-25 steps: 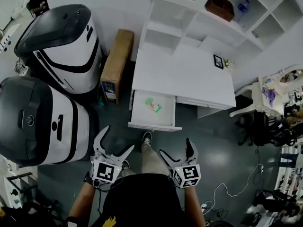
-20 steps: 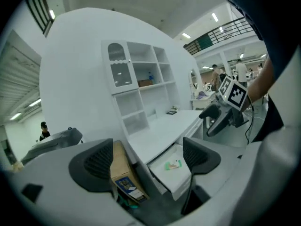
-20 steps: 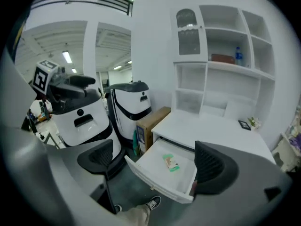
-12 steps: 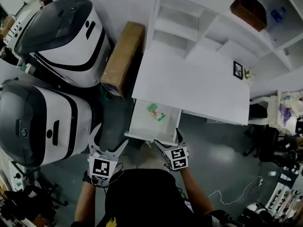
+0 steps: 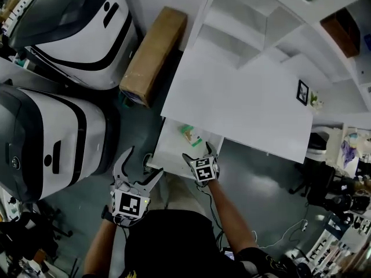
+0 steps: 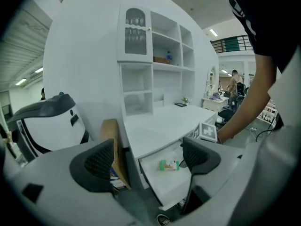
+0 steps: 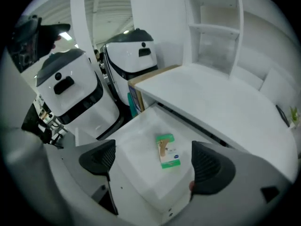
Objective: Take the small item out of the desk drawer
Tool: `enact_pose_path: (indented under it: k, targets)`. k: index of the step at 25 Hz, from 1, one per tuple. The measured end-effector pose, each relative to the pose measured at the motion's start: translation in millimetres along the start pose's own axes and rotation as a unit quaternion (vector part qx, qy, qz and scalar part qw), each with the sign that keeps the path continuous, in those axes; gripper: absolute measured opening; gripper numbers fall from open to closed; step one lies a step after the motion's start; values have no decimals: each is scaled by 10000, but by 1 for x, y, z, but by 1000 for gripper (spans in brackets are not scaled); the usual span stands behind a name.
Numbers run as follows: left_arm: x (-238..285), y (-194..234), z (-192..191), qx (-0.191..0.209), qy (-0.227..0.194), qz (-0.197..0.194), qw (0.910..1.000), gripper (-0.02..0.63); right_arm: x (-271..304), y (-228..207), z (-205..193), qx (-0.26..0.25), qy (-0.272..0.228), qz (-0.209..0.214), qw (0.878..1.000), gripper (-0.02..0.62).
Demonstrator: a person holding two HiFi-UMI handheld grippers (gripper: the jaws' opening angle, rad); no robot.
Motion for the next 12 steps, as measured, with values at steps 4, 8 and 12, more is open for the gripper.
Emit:
enact_pose_path:
  k: [4,8,12]
  targets:
    - [28,6,-15,-132,139,-143,9997,445,69,-4,-18,-41,460,94,9989,520]
    - [46,18,-32,-252,293,-209,9990,445,125,-21,-30,-172,765,167,9968,517]
    - [62,33,-55,-373,505,-208,9978,445,171,-38,-38,-342,1049,183,9937,515]
Point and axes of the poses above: the fingertips, and each gripper's own axes: x forward along the fingers, y to its left, z out of its top, the point moved 10 cm from there along -x, backward along the fingers, and after that the axes turned 13 degrees about -x, right-handed, at the moved point
